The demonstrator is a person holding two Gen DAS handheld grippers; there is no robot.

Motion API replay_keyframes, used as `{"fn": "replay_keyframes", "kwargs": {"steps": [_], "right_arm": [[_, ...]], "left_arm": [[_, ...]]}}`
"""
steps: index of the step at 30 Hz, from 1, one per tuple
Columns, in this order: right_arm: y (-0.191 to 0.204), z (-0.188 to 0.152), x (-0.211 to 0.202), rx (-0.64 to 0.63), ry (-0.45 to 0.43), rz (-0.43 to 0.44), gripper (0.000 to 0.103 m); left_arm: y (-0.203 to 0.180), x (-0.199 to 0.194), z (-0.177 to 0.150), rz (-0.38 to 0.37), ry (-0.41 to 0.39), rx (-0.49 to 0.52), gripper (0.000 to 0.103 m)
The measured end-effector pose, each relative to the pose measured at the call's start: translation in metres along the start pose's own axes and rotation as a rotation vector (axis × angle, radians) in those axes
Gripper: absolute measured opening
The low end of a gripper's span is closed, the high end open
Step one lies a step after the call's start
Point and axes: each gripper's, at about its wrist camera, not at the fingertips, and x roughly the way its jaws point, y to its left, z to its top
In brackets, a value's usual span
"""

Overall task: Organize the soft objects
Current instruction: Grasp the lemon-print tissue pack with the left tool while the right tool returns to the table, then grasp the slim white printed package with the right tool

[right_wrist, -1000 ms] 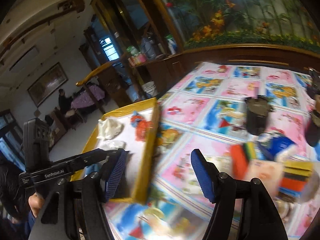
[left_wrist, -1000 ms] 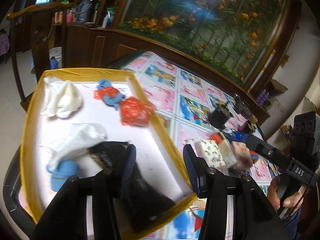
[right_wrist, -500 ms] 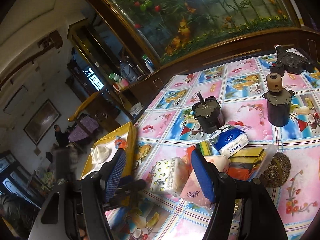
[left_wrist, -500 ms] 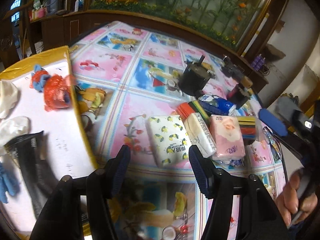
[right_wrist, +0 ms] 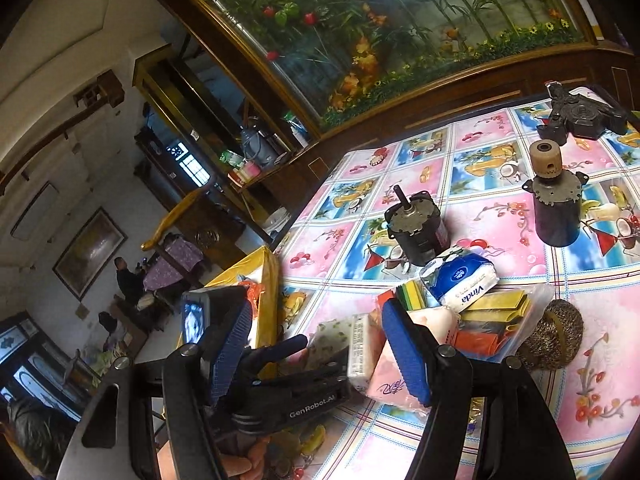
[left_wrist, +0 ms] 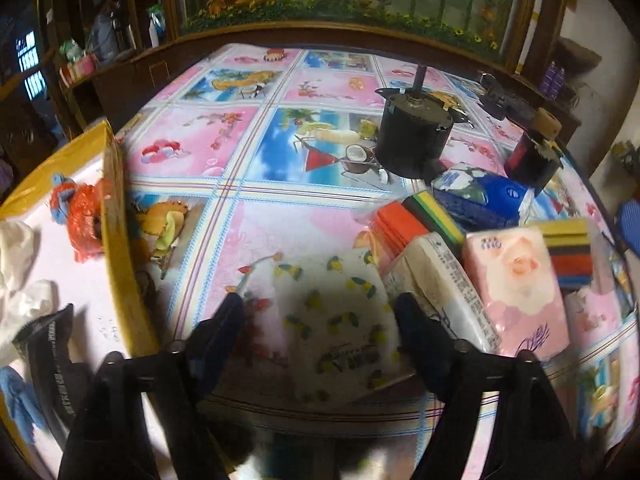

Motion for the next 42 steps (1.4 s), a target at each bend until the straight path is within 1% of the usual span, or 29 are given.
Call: {"fn": "replay_keyframes", "kwargs": {"steps": [1, 3, 6, 8, 10, 12, 13, 14, 15, 17, 19, 21, 24, 25, 26, 28, 30, 31, 32, 33, 36, 38, 42], "right_arm": [[0.0, 0.0, 0.001, 0.001, 0.003, -0.005, 0.072], [0.0, -0.002, 0.003, -0.006, 0.014, -0.017, 0.072], [0.005, -0.006, 0.012, -0.046, 0.047, -0.054, 0.072], [0.009, -0.009, 0.016, -0.069, 0.066, -0.057, 0.072], [0.014, -0.013, 0.021, -0.104, 0.083, -0.062, 0.072], [0.021, -0.018, 0.029, -0.152, 0.103, -0.086, 0.071], [0.025, -0.022, 0.034, -0.182, 0.117, -0.108, 0.065], [0.027, -0.024, 0.04, -0.204, 0.131, -0.125, 0.054], [0.027, -0.026, 0.045, -0.219, 0.145, -0.141, 0.051], [0.025, -0.03, 0.054, -0.23, 0.165, -0.173, 0.05], [0.023, -0.032, 0.062, -0.242, 0.172, -0.211, 0.05], [0.022, -0.032, 0.067, -0.259, 0.177, -0.218, 0.05], [0.028, -0.035, 0.077, -0.318, 0.181, -0.245, 0.049], [0.03, -0.038, 0.082, -0.343, 0.185, -0.269, 0.046], [0.031, -0.041, 0.089, -0.362, 0.201, -0.286, 0.036], [0.03, -0.045, 0.098, -0.375, 0.233, -0.305, 0.031], [0.029, -0.049, 0.104, -0.397, 0.238, -0.339, 0.018], [0.028, -0.05, 0.104, -0.4, 0.236, -0.351, 0.015], [0.026, -0.049, 0.1, -0.385, 0.229, -0.358, 0.014], [0.024, -0.047, 0.096, -0.361, 0.224, -0.348, 0.014], [0.019, -0.041, 0.079, -0.287, 0.188, -0.295, 0.014], [0.021, -0.039, 0.069, -0.261, 0.167, -0.26, 0.014], [0.029, -0.04, 0.064, -0.249, 0.157, -0.208, 0.014]], "left_arm": [[0.0, -0.001, -0.003, 0.034, -0.005, 0.023, 0.051], [0.002, -0.006, -0.01, 0.034, -0.019, 0.049, 0.051], [0.012, -0.017, -0.024, 0.039, -0.028, 0.049, 0.051], [0.018, -0.027, -0.034, 0.051, -0.05, 0.059, 0.051], [0.025, -0.033, -0.043, 0.049, -0.051, 0.047, 0.051], [0.032, -0.041, -0.049, 0.005, -0.07, 0.021, 0.051], [0.036, -0.044, -0.048, -0.024, -0.074, 0.005, 0.051], [0.039, -0.046, -0.047, -0.05, -0.08, -0.012, 0.051], [0.039, -0.05, -0.046, -0.06, -0.09, -0.017, 0.051], [0.035, -0.059, -0.045, -0.058, -0.121, -0.003, 0.051], [0.032, -0.067, -0.045, -0.055, -0.136, 0.008, 0.051], [0.032, -0.071, -0.048, -0.053, -0.145, 0.011, 0.051], [0.034, -0.074, -0.057, -0.084, -0.145, -0.005, 0.051], [0.034, -0.074, -0.061, -0.094, -0.143, -0.011, 0.051], [0.032, -0.072, -0.065, -0.102, -0.138, -0.011, 0.051], [0.028, -0.07, -0.072, -0.11, -0.133, -0.009, 0.051], [0.023, -0.068, -0.076, -0.113, -0.128, 0.003, 0.051], [0.02, -0.067, -0.076, -0.114, -0.124, 0.01, 0.051], [0.02, -0.068, -0.076, -0.119, -0.134, 0.005, 0.051], [0.02, -0.069, -0.075, -0.122, -0.143, 0.002, 0.051], [0.02, -0.066, -0.076, -0.131, -0.127, 0.004, 0.051], [0.023, -0.065, -0.075, -0.14, -0.125, -0.012, 0.051], [0.022, -0.065, -0.076, -0.141, -0.125, -0.007, 0.051]]}}
